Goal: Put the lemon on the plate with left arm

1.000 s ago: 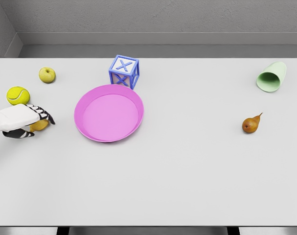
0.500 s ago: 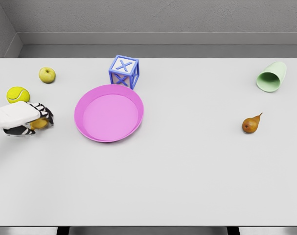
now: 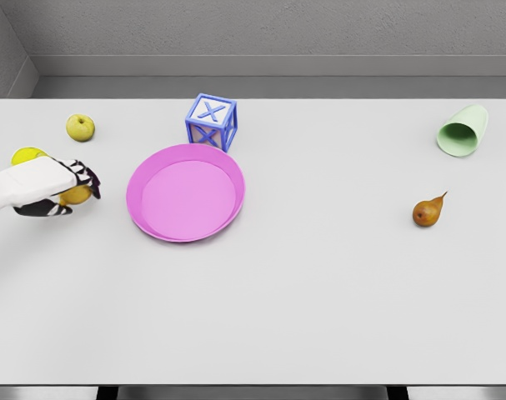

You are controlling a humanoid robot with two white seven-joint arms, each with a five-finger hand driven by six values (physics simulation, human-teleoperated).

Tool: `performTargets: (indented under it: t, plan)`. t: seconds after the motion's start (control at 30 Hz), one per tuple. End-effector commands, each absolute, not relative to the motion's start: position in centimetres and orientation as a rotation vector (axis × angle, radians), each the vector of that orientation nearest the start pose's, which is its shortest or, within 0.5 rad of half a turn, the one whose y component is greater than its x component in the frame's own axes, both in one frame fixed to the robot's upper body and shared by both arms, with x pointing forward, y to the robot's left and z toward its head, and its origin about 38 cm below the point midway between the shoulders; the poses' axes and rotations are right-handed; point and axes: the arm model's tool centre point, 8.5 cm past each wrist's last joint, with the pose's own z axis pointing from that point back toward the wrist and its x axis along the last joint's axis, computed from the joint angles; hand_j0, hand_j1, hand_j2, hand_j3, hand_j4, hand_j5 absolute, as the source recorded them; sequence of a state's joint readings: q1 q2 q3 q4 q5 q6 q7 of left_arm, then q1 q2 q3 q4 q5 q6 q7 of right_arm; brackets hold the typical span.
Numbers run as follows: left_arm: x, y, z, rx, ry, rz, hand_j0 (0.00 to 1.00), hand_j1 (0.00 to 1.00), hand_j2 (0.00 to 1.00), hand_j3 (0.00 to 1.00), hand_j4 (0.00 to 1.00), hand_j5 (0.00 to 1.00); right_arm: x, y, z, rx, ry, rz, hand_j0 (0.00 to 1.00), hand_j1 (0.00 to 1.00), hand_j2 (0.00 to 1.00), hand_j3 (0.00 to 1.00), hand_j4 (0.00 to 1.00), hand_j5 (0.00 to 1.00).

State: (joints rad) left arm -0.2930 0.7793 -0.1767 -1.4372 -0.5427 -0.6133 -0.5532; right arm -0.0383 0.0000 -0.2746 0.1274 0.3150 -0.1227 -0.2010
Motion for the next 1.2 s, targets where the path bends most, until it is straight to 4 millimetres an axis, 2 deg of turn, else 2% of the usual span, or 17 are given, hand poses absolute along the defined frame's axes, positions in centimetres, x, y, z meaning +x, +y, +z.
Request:
performTargets:
  t: [0.0,0.03,0.23,0.37,0.5,0.77,0.83,0.87,0.9,1.07,1.1,1.17]
  plan:
    - [40.1,37.3,17.4,0.517,-1.326,-1.872,0.54,0.54,0.54,0.54,0.54,0.54,-0.4,-27.6,-25.7,-0.25,-0.041,0.036,1.0,1.0,1.0,1.0,1.0,1.0]
    - [40.1,36.3,17.3,0.505,-1.354,-1.874,0.54,0.54,0.54,0.54,0.54,0.54,-0.4,-27.6,-25.7,-0.25,-0.041,0.036,1.0,1.0,1.0,1.0,1.0,1.0]
    - [40.7,34.5,18.0,0.502,-1.423,-1.864,0.54,0.54,0.54,0.54,0.54,0.54,-0.4,-27.6,-25.7,-0.25,-0.041,0.036,1.0,1.0,1.0,1.0,1.0,1.0]
    - [41.1,32.2,17.5,0.454,-1.467,-1.858,0.54,0.54,0.54,0.54,0.54,0.54,-0.4,-27.6,-25.7,-0.25,-0.041,0.036,1.0,1.0,1.0,1.0,1.0,1.0]
    - [41.0,30.3,18.0,0.44,-1.52,-1.868,0.54,0.54,0.54,0.54,0.54,0.54,-0.4,-27.6,-25.7,-0.25,-0.041,0.036,1.0,1.0,1.0,1.0,1.0,1.0]
    - [41.6,28.1,18.4,0.422,-1.572,-1.86,0.55,0.55,0.55,0.55,0.55,0.55,-0.4,-27.6,-25.7,-0.25,-0.041,0.036,1.0,1.0,1.0,1.0,1.0,1.0]
    - [41.7,27.8,18.4,0.417,-1.582,-1.858,0.72,0.72,0.72,0.72,0.72,0.72,-0.4,-27.6,-25.7,-0.25,-0.041,0.036,1.0,1.0,1.0,1.0,1.0,1.0]
    - [41.7,27.5,18.4,0.412,-1.59,-1.854,0.94,0.94,0.94,0.94,0.94,0.94,-0.4,-27.6,-25.7,-0.25,-0.041,0.036,1.0,1.0,1.0,1.0,1.0,1.0]
    - [41.7,27.5,18.4,0.41,-1.592,-1.852,1.0,1.0,1.0,1.0,1.0,1.0,-0.4,-27.6,-25.7,-0.25,-0.041,0.036,1.0,1.0,1.0,1.0,1.0,1.0]
    - [41.9,28.1,19.0,0.431,-1.594,-1.844,1.0,1.0,1.0,1.0,1.0,1.0,-0.4,-27.6,-25.7,-0.25,-0.041,0.036,1.0,1.0,1.0,1.0,1.0,1.0]
    - [41.9,28.7,19.3,0.446,-1.591,-1.841,1.0,1.0,1.0,1.0,1.0,1.0,-0.4,-27.6,-25.7,-0.25,-0.041,0.036,1.0,1.0,1.0,1.0,1.0,1.0]
    - [42.0,31.3,20.8,0.522,-1.579,-1.805,1.0,1.0,1.0,1.0,1.0,1.0,-0.4,-27.6,-25.7,-0.25,-0.041,0.036,1.0,1.0,1.0,1.0,1.0,1.0]
